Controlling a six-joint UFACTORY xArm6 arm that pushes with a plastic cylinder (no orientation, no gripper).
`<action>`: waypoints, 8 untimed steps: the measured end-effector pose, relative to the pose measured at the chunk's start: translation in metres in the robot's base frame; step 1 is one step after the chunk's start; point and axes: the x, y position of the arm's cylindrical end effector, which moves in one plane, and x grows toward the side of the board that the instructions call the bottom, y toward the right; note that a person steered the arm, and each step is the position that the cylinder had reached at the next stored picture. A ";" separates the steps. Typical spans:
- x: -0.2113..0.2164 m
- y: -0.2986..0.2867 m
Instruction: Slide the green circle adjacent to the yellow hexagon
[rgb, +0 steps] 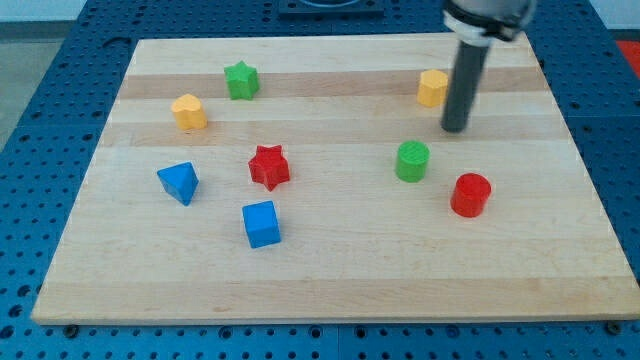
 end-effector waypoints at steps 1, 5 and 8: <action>0.046 0.008; 0.060 -0.075; 0.014 -0.042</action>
